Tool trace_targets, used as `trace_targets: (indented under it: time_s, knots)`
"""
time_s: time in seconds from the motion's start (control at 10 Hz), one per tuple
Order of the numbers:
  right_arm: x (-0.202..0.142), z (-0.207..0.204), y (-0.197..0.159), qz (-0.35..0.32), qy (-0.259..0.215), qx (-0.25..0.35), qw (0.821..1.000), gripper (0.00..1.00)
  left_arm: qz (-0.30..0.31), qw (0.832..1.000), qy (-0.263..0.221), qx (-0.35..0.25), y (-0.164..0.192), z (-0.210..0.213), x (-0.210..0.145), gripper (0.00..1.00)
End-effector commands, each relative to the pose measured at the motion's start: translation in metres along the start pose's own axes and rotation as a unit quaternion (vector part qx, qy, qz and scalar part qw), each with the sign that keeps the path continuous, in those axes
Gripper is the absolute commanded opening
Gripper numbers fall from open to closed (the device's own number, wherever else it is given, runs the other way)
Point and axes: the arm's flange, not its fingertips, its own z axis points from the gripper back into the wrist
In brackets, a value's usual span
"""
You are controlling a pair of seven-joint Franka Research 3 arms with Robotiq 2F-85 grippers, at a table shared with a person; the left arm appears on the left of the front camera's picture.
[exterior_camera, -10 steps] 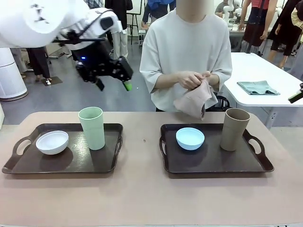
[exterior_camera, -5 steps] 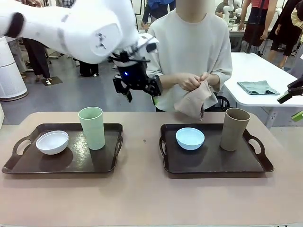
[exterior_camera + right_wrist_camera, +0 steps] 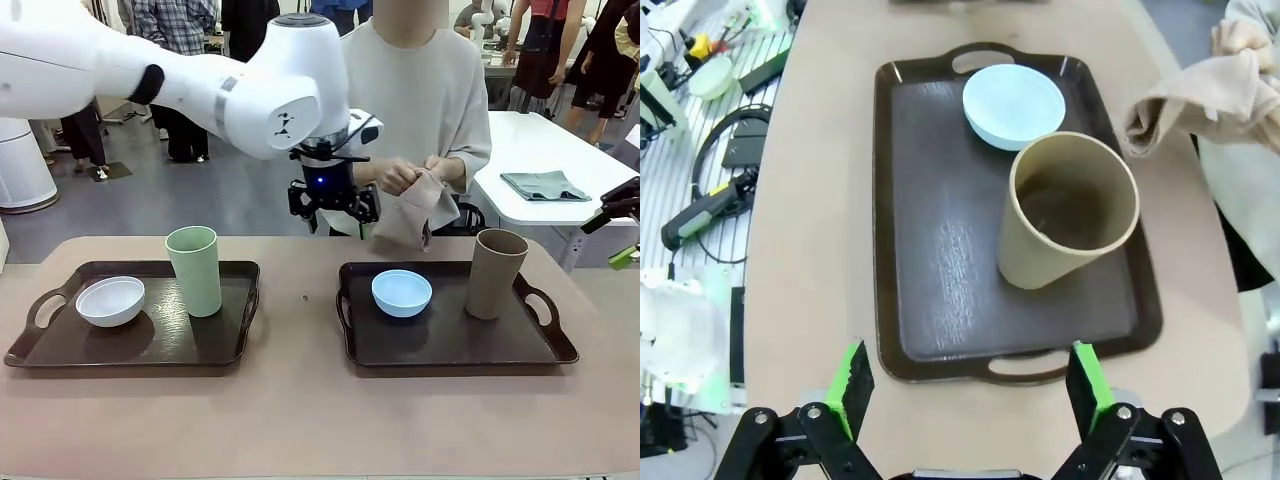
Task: Set up a tray with a mat and arrange the tableware.
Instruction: Pick up the Picnic Bowl and Reusable plastic cup from the Handle tray in front of the human's position and hold them in the air.
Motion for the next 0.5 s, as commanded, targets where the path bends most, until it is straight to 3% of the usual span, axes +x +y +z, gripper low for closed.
trace_targets:
  time_s: [0.0, 0.2, 0.4]
  knots:
    - [0.003, -0.013, -0.01, -0.007, -0.015, -0.004, 1.0, 1.0, 0.016, 1.0, 0.013, 0.024, -0.024, -0.009, 0.012, 1.0]
    - [-0.001, -0.006, -0.006, -0.035, -0.026, -0.005, 0.999, 1.0, 0.017, 0.998, 0.041, 0.039, -0.021, 0.006, -0.006, 1.0]
    - [0.002, -0.012, -0.006, -0.004, -0.011, 0.006, 1.0, 1.0, 0.004, 1.0, 0.019, 0.007, -0.02, -0.014, 0.003, 1.0]
